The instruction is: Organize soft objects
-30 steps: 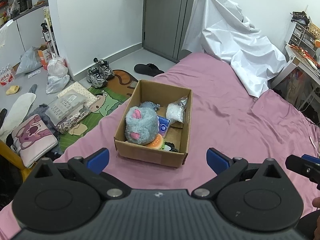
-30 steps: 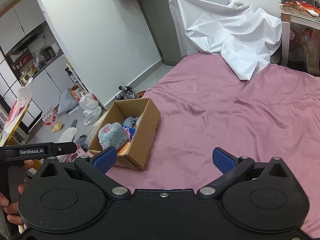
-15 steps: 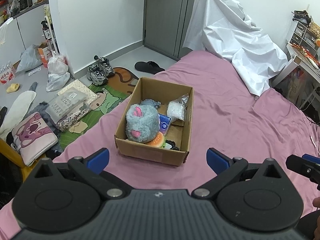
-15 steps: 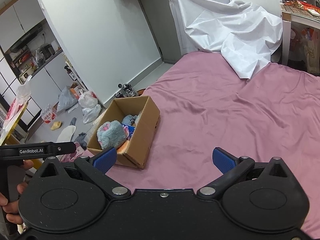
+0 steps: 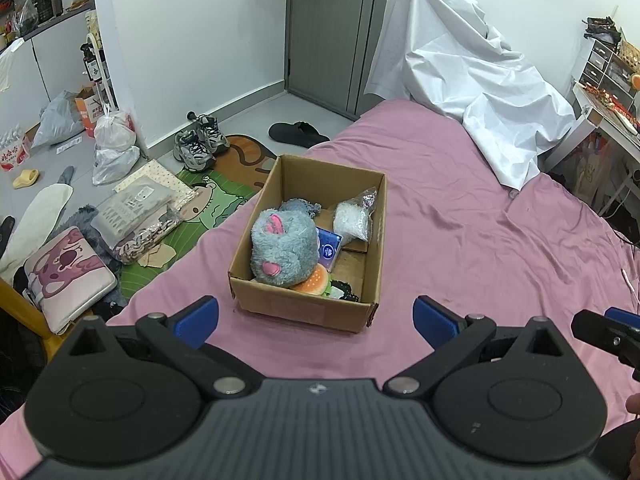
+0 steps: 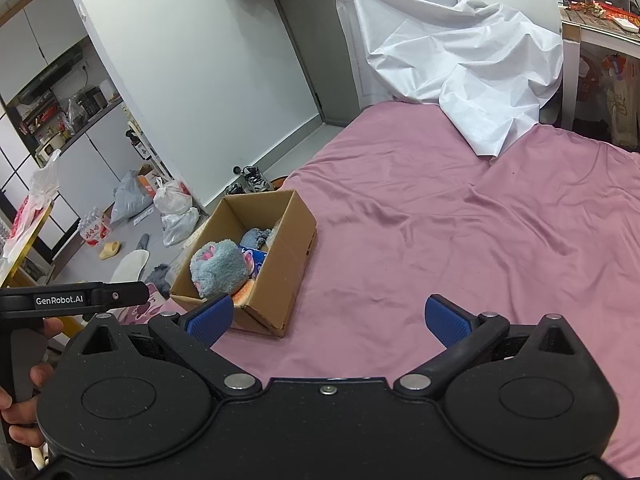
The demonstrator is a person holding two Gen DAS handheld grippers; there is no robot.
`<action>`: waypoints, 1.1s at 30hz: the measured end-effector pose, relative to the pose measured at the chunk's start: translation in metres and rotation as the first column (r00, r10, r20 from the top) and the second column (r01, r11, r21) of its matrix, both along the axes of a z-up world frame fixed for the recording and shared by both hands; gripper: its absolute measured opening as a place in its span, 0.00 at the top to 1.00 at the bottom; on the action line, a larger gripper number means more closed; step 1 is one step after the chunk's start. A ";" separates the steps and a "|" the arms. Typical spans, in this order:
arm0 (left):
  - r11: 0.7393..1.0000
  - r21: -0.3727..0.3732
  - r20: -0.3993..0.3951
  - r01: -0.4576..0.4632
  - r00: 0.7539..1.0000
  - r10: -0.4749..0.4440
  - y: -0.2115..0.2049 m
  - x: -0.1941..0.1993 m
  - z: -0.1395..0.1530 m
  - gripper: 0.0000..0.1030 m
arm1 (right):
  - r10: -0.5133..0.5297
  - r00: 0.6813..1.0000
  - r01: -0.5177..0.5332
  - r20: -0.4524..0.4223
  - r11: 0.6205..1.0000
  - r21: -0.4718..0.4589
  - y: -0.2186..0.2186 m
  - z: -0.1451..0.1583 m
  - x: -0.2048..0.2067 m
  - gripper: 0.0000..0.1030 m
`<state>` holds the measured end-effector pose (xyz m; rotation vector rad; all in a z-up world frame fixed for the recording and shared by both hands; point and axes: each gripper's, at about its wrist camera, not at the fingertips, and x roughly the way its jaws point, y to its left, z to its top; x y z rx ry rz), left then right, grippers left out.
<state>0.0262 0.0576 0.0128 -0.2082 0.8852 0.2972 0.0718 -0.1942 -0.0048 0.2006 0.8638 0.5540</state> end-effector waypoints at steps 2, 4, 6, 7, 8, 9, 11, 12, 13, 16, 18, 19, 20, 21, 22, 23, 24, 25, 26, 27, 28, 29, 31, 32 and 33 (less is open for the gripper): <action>1.000 0.000 0.000 0.001 1.000 -0.001 0.000 0.000 0.000 0.00 | 0.000 1.000 0.000 0.001 1.000 -0.001 0.000 0.000 0.000 0.00; 1.000 0.001 0.000 0.003 1.000 -0.003 0.000 0.000 0.000 0.00 | 0.000 1.000 0.000 0.000 1.000 -0.001 -0.001 0.000 0.000 0.00; 1.000 0.001 0.001 0.003 1.000 -0.003 0.000 -0.001 0.000 0.00 | -0.001 1.000 0.001 0.001 1.000 -0.001 0.000 0.000 0.000 0.00; 1.000 0.000 0.002 0.005 1.000 -0.005 0.000 -0.001 -0.001 0.00 | 0.000 1.000 0.000 0.001 1.000 -0.002 0.000 0.000 0.000 0.00; 1.000 0.001 0.002 0.007 1.000 -0.007 0.000 -0.001 -0.001 0.00 | 0.000 1.000 0.000 0.001 1.000 -0.002 0.000 0.000 0.000 0.00; 1.000 0.001 0.001 0.009 1.000 -0.009 0.001 -0.001 -0.002 0.00 | 0.000 1.000 0.000 0.001 1.000 -0.001 0.000 0.000 0.000 0.00; 1.000 0.002 -0.002 0.010 1.000 -0.010 0.001 0.000 -0.003 0.00 | 0.000 1.000 0.000 0.000 1.000 -0.004 0.000 0.000 0.000 0.00; 1.000 0.002 -0.004 0.010 1.000 -0.010 0.000 0.001 -0.003 0.00 | -0.001 1.000 0.001 0.001 1.000 -0.003 0.000 0.000 0.000 0.00; 1.000 0.003 -0.005 0.012 1.000 -0.012 0.000 0.001 -0.004 0.00 | -0.001 1.000 0.001 0.001 1.000 -0.005 -0.001 0.000 0.000 0.00; 1.000 0.004 -0.004 0.013 1.000 -0.013 -0.002 0.001 -0.004 0.00 | -0.001 1.000 0.001 0.002 1.000 -0.007 -0.002 0.000 0.000 0.00; 1.000 0.003 -0.004 0.013 1.000 -0.013 -0.001 0.001 -0.004 0.00 | -0.001 1.000 0.001 0.001 1.000 -0.008 -0.002 0.000 0.000 0.00; 1.000 0.005 -0.005 0.013 1.000 -0.013 -0.002 0.002 -0.004 0.00 | -0.001 1.000 0.001 0.001 1.000 -0.008 -0.002 0.000 0.000 0.00; 1.000 0.005 -0.006 0.013 1.000 -0.013 -0.001 0.001 -0.004 0.00 | -0.001 1.000 0.001 0.001 1.000 -0.009 -0.002 -0.001 0.001 0.00; 1.000 0.005 -0.006 0.013 1.000 -0.013 -0.003 0.002 -0.003 0.00 | -0.001 1.000 0.001 0.001 1.000 -0.010 -0.002 -0.001 0.000 0.00; 1.000 0.005 -0.007 0.013 1.000 -0.013 -0.003 0.002 -0.003 0.00 | 0.000 1.000 0.000 0.003 1.000 -0.010 -0.003 0.000 0.000 0.00; 1.000 0.005 -0.006 0.013 1.000 -0.013 -0.003 0.002 -0.003 0.00 | 0.000 1.000 0.000 0.002 1.000 -0.010 -0.002 -0.001 0.001 0.00; 1.000 0.006 -0.006 0.014 1.000 -0.014 -0.003 0.002 -0.003 0.00 | -0.001 1.000 0.001 0.003 1.000 -0.010 -0.003 -0.001 0.001 0.00; 1.000 0.006 -0.006 0.016 1.000 -0.016 -0.003 0.001 -0.003 0.00 | -0.001 1.000 0.001 0.002 1.000 -0.010 -0.003 -0.001 0.001 0.00; 1.000 0.006 -0.005 0.017 1.000 -0.017 -0.003 0.001 -0.002 0.00 | -0.001 1.000 0.001 0.002 1.000 -0.009 -0.002 -0.001 0.000 0.00; 1.000 0.006 -0.004 0.020 1.000 -0.020 -0.004 0.001 -0.002 0.00 | -0.001 1.000 0.001 0.002 1.000 -0.010 -0.002 -0.001 0.000 0.00; 1.000 0.008 -0.004 0.022 1.000 -0.022 -0.004 0.002 -0.002 0.00 | -0.002 1.000 0.002 0.003 1.000 -0.011 -0.002 -0.001 0.000 0.00; 1.000 0.009 -0.004 0.023 1.000 -0.023 -0.005 0.002 -0.002 0.00 | -0.002 1.000 0.002 0.004 1.000 -0.012 -0.003 -0.001 0.000 0.00; 1.000 0.009 -0.005 0.021 1.000 -0.021 -0.005 0.002 -0.002 0.00 | -0.003 1.000 0.003 0.006 1.000 -0.015 -0.003 0.000 0.000 0.00; 1.000 0.009 -0.006 0.020 1.000 -0.020 -0.005 0.002 -0.002 0.00 | -0.003 1.000 0.003 0.007 1.000 -0.016 -0.003 0.000 0.000 0.00; 1.000 0.010 -0.008 0.019 1.000 -0.019 -0.006 0.004 -0.003 0.00 | -0.003 1.000 0.003 0.007 1.000 -0.014 -0.003 0.000 0.000 0.00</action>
